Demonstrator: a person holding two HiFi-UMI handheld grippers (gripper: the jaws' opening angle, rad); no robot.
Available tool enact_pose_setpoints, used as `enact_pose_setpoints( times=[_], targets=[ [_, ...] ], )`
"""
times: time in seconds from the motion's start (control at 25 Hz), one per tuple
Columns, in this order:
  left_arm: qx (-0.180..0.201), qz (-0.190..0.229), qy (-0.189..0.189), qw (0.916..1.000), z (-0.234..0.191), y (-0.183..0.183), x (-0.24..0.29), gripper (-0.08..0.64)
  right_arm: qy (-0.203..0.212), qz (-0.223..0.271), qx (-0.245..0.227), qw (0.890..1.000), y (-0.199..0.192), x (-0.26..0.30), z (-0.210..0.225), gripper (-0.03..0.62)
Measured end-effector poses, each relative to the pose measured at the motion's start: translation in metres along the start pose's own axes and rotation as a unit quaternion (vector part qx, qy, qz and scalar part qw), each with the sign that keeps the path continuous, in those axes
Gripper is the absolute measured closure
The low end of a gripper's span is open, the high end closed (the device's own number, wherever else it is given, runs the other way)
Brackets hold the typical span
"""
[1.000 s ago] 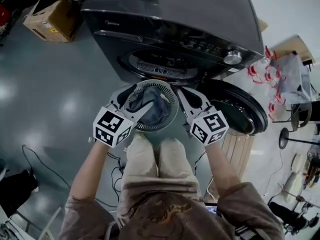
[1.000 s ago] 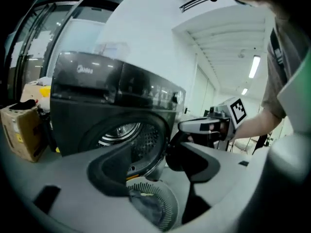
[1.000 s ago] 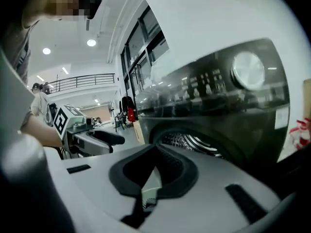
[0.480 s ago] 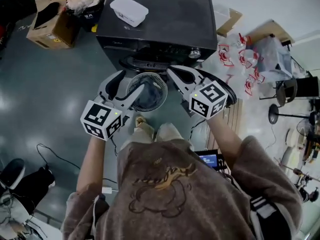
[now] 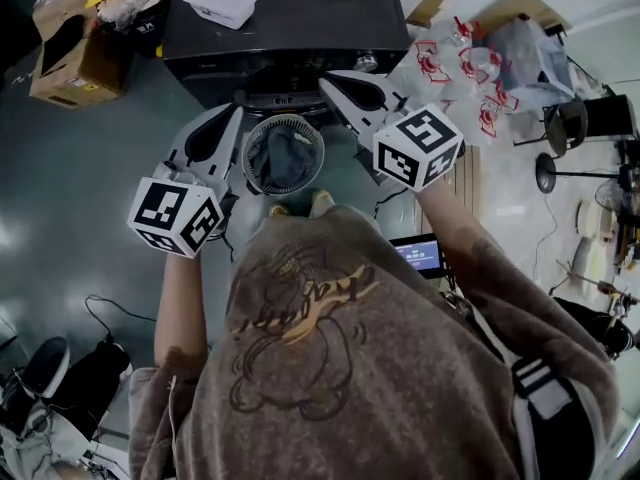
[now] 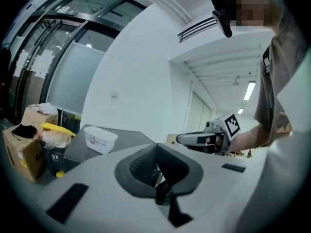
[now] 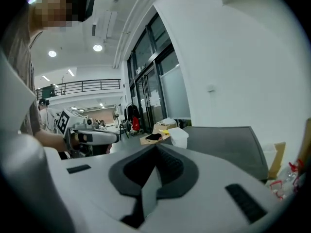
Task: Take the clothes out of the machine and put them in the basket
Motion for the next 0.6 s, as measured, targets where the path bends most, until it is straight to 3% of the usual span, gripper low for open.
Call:
enact_pose_setpoints(
  times=[0.12,0.6],
  targets=[
    [0.008,0.003,0.013,0.9999,0.002,-0.002,0.000,0.554,0.000,-0.007,-0.012,1.000,-0.001,-0.008,0.000,0.595],
    [-0.027,0.017,0.049,0.9983,0.013,-0.032,0.007,0.554,0.008,0.011,-0.015,1.000,-0.026,-0.024,0.006,0.595]
  ],
)
Point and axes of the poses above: the fingertips, and each gripper's own axes: x forward along the fingers, z to its right, y out of its top, the point moved 1 cm from there along -x, backward along the fingers, and after that the axes turned 13 degrees about y, right-handed, at the moved point
